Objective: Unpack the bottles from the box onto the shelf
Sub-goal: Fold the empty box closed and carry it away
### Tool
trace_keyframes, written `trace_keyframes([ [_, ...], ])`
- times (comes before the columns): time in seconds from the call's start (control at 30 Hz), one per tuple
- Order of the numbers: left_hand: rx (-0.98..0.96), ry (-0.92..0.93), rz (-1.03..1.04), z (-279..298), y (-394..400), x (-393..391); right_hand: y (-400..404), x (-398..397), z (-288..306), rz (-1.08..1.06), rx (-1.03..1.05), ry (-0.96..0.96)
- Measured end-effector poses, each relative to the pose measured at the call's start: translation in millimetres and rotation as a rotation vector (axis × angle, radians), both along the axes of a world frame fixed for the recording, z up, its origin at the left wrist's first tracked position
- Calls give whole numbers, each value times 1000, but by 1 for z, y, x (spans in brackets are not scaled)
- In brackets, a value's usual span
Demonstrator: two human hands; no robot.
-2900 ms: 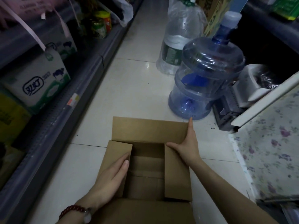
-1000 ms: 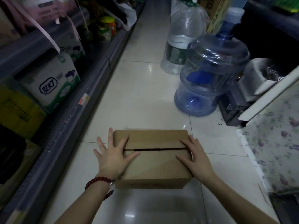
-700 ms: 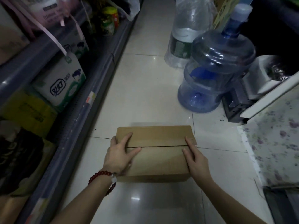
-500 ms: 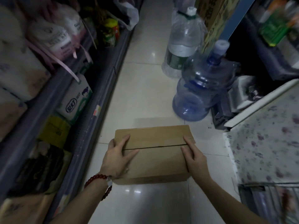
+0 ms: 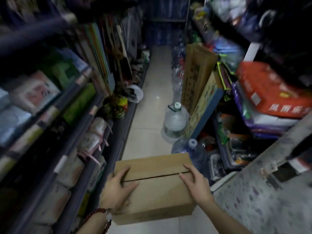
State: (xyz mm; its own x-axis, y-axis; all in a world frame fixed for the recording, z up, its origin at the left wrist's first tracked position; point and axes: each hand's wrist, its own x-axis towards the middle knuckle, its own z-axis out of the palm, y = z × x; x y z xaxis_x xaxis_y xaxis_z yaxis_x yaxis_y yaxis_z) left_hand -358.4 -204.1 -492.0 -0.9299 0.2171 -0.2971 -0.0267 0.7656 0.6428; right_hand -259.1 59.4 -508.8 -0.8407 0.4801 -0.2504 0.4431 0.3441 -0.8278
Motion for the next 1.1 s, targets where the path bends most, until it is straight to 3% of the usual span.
trace_keyframes([
  [0.17,31,59,14,40,19,-51,21,-54,50,17,11,76],
  [0.33,48,67,-3,46,34,-129,35,-129,58,21,56,87],
  [0.83,10,-32,-85,13,117,-407,96,-376,18,-95,115,-19],
  [1.1,3,-106,-82,-46,172,-553,155,-530,-40,-44,155,-69],
])
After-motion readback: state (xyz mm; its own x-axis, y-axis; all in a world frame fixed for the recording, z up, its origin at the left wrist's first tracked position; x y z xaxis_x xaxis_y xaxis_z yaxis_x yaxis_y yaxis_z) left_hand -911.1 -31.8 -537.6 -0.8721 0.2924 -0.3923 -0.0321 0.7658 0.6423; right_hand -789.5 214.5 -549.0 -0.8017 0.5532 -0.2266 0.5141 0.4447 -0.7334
